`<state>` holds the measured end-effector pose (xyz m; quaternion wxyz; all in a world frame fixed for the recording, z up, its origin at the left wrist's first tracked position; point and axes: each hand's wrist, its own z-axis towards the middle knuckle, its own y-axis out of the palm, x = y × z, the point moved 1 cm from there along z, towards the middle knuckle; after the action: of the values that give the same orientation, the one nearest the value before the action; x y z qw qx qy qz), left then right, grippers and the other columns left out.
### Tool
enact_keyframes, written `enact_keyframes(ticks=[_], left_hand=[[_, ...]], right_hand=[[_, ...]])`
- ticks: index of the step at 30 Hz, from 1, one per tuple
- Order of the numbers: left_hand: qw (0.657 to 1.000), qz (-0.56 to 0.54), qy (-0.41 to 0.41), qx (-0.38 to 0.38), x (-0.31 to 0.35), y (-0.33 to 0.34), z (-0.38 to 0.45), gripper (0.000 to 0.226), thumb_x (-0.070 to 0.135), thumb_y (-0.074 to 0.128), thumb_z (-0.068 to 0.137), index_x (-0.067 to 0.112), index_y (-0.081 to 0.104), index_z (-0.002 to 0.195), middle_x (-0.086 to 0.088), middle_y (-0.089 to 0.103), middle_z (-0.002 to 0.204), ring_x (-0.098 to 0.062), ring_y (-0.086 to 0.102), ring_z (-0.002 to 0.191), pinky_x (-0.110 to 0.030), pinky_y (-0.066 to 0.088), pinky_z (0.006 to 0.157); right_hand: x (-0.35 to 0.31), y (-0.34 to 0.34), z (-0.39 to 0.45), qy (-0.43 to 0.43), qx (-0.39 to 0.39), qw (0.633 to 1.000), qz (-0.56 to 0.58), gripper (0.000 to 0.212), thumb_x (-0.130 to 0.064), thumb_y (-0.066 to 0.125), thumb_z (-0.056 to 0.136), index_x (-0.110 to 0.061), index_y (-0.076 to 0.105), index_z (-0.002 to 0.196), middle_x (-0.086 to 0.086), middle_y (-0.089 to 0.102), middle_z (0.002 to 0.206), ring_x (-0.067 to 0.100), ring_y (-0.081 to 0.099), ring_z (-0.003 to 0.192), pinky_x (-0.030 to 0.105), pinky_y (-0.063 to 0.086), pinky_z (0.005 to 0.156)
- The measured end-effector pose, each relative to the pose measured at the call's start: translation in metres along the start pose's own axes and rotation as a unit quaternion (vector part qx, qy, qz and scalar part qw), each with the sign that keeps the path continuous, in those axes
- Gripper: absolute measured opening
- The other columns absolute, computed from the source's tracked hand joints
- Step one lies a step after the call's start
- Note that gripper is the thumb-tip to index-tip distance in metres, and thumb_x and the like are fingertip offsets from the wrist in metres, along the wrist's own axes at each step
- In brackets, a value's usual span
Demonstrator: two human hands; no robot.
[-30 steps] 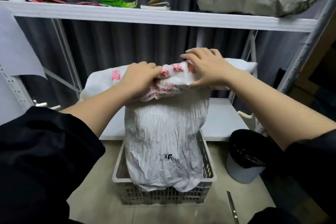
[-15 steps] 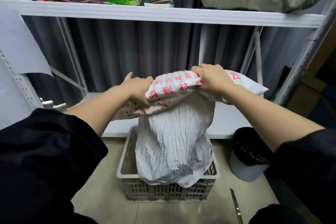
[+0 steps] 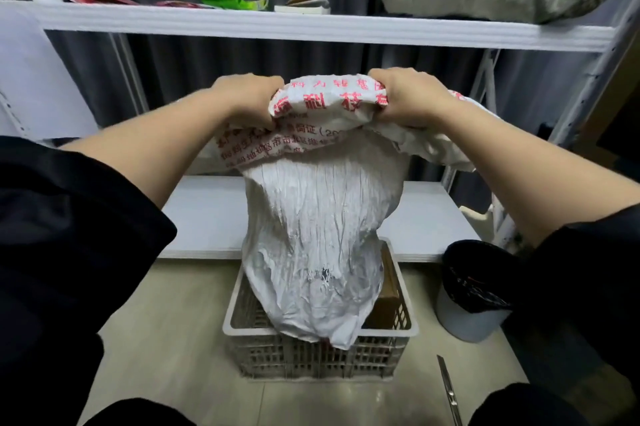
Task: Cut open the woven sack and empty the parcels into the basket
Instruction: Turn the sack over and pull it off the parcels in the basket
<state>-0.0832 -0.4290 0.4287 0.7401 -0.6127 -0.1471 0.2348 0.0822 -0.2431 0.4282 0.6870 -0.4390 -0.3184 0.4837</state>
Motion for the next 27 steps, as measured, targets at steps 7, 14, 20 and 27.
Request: enact_keyframes(ticks=[7,14,20,27], left_hand=[[0.999,-0.020,0.001,0.049,-0.012,-0.046,0.002,0.036,0.031,0.070,0.071,0.027,0.050,0.101,-0.003,0.064,0.100,-0.027,0.057,0.087,-0.039,0.048,0.073],[0.990,-0.021,-0.003,0.136,-0.004,-0.071,-0.003,0.033,0.032,0.062,0.074,0.019,0.054,0.103,-0.010,0.064,0.103,-0.033,0.056,0.091,-0.040,0.049,0.076],[0.979,-0.012,-0.031,0.201,0.008,-0.079,-0.004,0.040,0.034,0.057,0.077,0.021,0.052,0.114,-0.008,0.064,0.104,-0.035,0.058,0.097,-0.038,0.041,0.072],[0.995,-0.003,-0.030,0.091,0.010,-0.013,0.001,0.036,0.033,0.058,0.077,0.022,0.049,0.109,-0.008,0.064,0.109,-0.034,0.058,0.099,-0.037,0.040,0.073]], right_hand=[[-0.007,-0.036,0.010,-0.009,0.051,0.999,-0.004,0.046,-0.045,0.071,0.067,-0.022,0.052,0.101,0.004,0.061,0.107,0.031,0.056,0.097,0.037,0.040,0.072],[-0.008,-0.065,0.006,0.002,0.156,0.985,-0.078,0.062,-0.050,0.068,0.068,-0.019,0.048,0.118,0.012,0.056,0.115,0.034,0.054,0.107,0.046,0.034,0.089],[-0.001,-0.074,0.003,0.017,0.224,0.965,-0.135,0.054,-0.042,0.065,0.071,-0.015,0.050,0.115,0.016,0.056,0.111,0.037,0.055,0.102,0.045,0.033,0.088],[0.005,-0.008,-0.015,0.008,0.131,0.981,-0.145,0.045,-0.034,0.063,0.075,-0.014,0.053,0.114,0.014,0.057,0.106,0.034,0.054,0.096,0.041,0.034,0.080]])
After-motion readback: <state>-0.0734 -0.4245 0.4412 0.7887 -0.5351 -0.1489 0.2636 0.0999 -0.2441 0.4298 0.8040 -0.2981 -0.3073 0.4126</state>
